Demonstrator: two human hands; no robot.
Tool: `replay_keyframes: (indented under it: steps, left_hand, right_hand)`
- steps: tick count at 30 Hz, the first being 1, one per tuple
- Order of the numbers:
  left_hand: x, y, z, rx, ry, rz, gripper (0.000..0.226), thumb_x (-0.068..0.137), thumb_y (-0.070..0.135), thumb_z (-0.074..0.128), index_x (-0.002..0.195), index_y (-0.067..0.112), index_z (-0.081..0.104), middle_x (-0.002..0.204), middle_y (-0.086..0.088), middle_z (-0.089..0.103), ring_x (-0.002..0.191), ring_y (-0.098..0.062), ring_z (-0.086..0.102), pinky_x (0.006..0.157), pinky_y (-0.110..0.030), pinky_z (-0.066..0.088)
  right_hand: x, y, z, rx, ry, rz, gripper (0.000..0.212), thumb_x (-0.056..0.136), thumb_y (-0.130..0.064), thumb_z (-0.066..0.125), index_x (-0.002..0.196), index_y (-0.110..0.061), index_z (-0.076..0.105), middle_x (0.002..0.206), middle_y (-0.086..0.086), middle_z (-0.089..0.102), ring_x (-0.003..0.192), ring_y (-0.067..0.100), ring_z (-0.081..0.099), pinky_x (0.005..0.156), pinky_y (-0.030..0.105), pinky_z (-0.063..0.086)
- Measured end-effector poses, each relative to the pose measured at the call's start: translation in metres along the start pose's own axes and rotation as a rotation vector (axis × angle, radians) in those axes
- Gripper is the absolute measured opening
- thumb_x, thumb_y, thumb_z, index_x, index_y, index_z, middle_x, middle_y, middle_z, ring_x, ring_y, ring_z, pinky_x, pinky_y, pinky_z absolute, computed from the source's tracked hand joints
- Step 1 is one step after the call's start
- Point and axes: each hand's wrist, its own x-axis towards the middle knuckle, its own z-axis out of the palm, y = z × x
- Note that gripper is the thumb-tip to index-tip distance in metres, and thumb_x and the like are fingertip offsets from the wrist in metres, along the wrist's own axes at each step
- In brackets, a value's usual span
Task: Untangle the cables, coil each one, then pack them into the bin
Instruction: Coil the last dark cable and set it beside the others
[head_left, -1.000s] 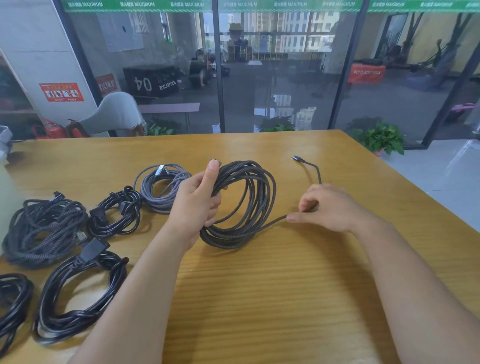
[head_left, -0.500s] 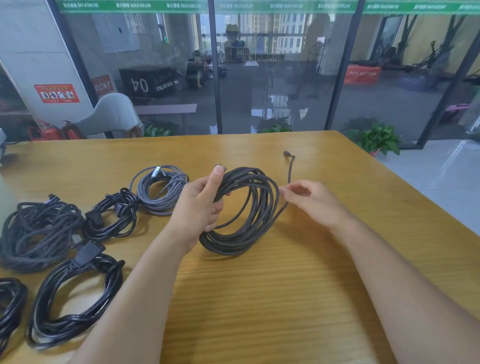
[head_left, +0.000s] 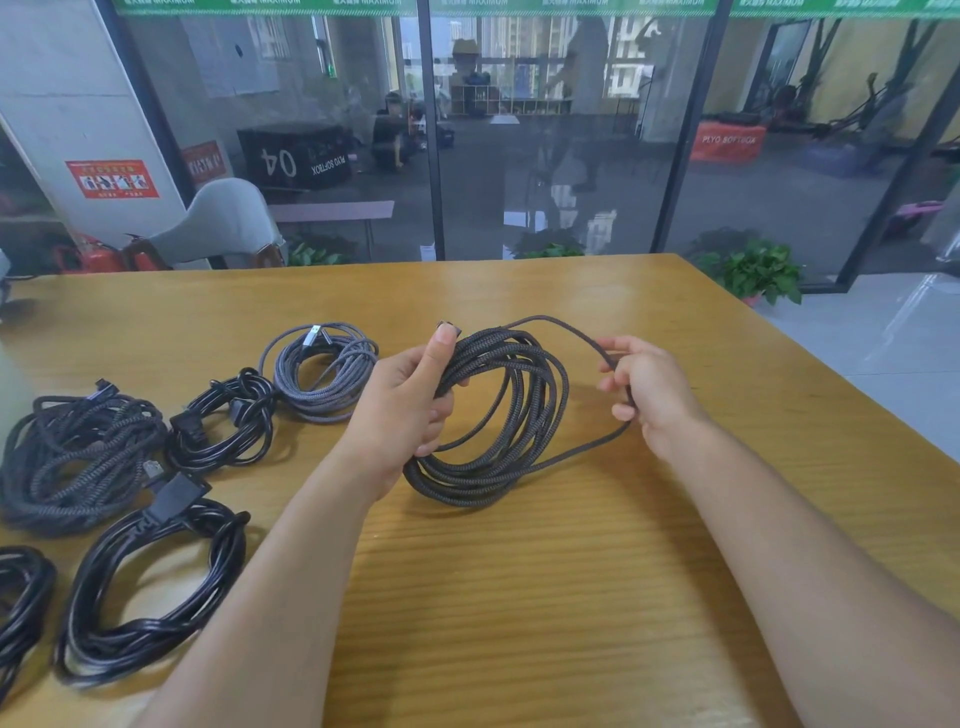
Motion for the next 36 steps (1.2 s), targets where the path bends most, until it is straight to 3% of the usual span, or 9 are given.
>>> replay_keyframes:
  steps: [3,5,9,12,16,22,27,31,36]
  left_hand:
    - [0.000,0.000,-0.001,0.002,-0.001,0.001,0.057,0.101,0.063,0.044,0.088,0.010,0.059,0.058,0.000,0.029,0.049,-0.017,0.019,0.043,-0.029,0.020]
    - [0.000,-0.001,0.000,-0.002,-0.004,-0.003,0.057,0.101,0.063,0.044,0.088,0.010,0.059,0.058,0.000,0.029,0.049,-0.016,0.019,0.043,-0.029,0.019]
    - [0.000,0.000,0.000,-0.011,-0.013,-0.010,0.057,0.101,0.063,0.044,0.089,0.010,0.059,0.058,0.000,0.029,0.048,-0.016,0.020,0.042,-0.028,0.020]
    - [0.000,0.000,0.000,-0.014,-0.012,-0.012,0.056,0.101,0.063,0.044,0.085,0.012,0.061,0.058,0.000,0.029,0.048,-0.015,0.020,0.041,-0.027,0.020]
    - [0.000,0.000,0.000,-0.009,-0.014,-0.010,0.056,0.101,0.062,0.044,0.086,0.010,0.058,0.058,0.000,0.028,0.049,-0.016,0.018,0.042,-0.028,0.019]
    - [-0.001,0.003,0.000,-0.011,-0.025,-0.013,0.054,0.100,0.062,0.046,0.085,0.012,0.059,0.058,-0.001,0.027,0.049,-0.016,0.018,0.040,-0.024,0.020]
    - [-0.003,0.005,0.002,-0.026,-0.041,-0.013,0.049,0.103,0.059,0.045,0.070,0.030,0.068,0.058,0.001,0.029,0.047,-0.014,0.019,0.038,-0.023,0.021]
    - [-0.002,0.004,0.002,-0.004,-0.026,-0.012,0.054,0.103,0.061,0.044,0.082,0.013,0.060,0.059,-0.001,0.029,0.047,-0.015,0.020,0.038,-0.024,0.022]
    - [-0.001,0.001,0.001,-0.011,-0.034,-0.006,0.053,0.102,0.061,0.044,0.082,0.014,0.059,0.059,-0.001,0.031,0.047,-0.014,0.020,0.039,-0.024,0.022]
  right_hand:
    - [0.001,-0.002,-0.005,0.021,-0.001,-0.005,0.035,0.096,-0.011,0.048,0.118,-0.021,0.072,0.094,0.002,0.054,0.056,0.010,0.039,0.039,0.020,0.021]
    - [0.002,0.003,-0.008,-0.113,0.065,-0.156,0.023,0.102,-0.020,0.057,0.116,-0.027,0.074,0.086,-0.003,0.056,0.059,0.010,0.043,0.044,0.020,0.031]
    - [0.009,0.014,-0.007,-0.373,0.140,-0.425,0.022,0.107,-0.017,0.054,0.110,-0.027,0.073,0.065,-0.009,0.048,0.055,0.006,0.040,0.052,0.019,0.036]
    - [0.013,0.014,-0.007,-0.272,0.088,-0.282,0.025,0.111,-0.020,0.046,0.113,-0.022,0.071,0.070,-0.007,0.042,0.061,0.013,0.036,0.052,0.027,0.028]
    - [0.008,0.010,-0.007,-0.169,0.025,-0.118,0.024,0.112,-0.022,0.046,0.108,-0.024,0.070,0.087,-0.004,0.048,0.074,0.014,0.040,0.048,0.023,0.028]
    - [0.010,0.010,-0.007,0.023,-0.084,0.012,0.018,0.110,-0.017,0.051,0.108,-0.017,0.069,0.081,-0.004,0.041,0.061,0.009,0.034,0.036,0.017,0.022]
    - [0.011,0.009,-0.009,0.123,-0.198,0.085,0.018,0.109,-0.013,0.050,0.109,-0.010,0.067,0.076,-0.004,0.043,0.046,0.002,0.032,0.034,0.016,0.018]
    - [0.007,0.008,-0.008,0.072,-0.291,0.105,0.018,0.109,-0.011,0.049,0.107,-0.010,0.067,0.073,-0.006,0.046,0.048,0.003,0.031,0.034,0.016,0.018]
    - [0.004,0.006,-0.007,0.029,-0.302,0.098,0.019,0.109,-0.010,0.049,0.104,-0.011,0.067,0.075,-0.005,0.047,0.050,0.003,0.031,0.036,0.016,0.017]
